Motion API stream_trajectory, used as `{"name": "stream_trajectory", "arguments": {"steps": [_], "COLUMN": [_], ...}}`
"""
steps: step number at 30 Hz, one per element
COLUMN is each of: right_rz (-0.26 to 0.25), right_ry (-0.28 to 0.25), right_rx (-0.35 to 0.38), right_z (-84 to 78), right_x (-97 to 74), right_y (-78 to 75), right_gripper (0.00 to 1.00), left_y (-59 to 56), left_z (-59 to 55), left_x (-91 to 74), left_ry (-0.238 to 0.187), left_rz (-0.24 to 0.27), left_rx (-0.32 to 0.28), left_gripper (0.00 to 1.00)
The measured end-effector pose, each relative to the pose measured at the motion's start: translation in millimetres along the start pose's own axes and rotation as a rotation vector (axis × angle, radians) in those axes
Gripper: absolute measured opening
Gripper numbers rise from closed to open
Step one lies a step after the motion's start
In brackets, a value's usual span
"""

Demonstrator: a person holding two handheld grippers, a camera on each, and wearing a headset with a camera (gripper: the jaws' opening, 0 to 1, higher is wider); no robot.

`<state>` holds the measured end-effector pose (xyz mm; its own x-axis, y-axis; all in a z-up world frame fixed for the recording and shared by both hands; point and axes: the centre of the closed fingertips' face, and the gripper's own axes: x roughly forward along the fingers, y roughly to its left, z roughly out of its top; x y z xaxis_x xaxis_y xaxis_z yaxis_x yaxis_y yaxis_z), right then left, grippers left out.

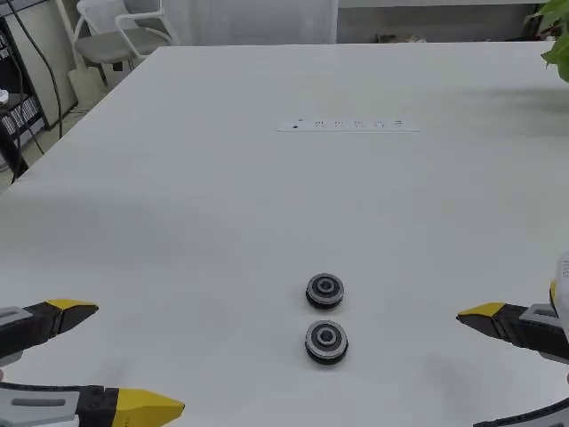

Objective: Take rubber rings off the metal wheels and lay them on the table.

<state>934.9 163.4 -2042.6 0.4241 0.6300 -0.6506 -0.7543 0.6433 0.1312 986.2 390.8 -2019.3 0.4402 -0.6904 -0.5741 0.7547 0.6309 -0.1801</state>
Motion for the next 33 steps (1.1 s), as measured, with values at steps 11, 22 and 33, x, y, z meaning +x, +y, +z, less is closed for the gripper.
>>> {"name": "stream_trajectory", "arguments": {"steps": [11, 22, 33], "right_rz": [0.000, 0.002, 0.002], "right_ry": [-0.001, 0.000, -0.005], "right_rx": [0.003, 0.003, 0.007], "right_z": [0.2, -0.2, 0.3], "right_x": [0.0, 0.2, 0.1], "right_y": [0.0, 0.3, 0.3], "right_gripper": [0.99, 0.99, 0.99], "left_y": [-0.2, 0.3, 0.1], "left_z": [-0.5, -0.5, -0.9], "left_x": [-0.1, 0.0, -0.2], "left_ry": [0.004, 0.005, 0.007], "left_rz": [-0.001, 0.002, 0.002], "left_rx": [0.002, 0.001, 0.001], "left_gripper": [0.99, 0.99, 0.99]}}
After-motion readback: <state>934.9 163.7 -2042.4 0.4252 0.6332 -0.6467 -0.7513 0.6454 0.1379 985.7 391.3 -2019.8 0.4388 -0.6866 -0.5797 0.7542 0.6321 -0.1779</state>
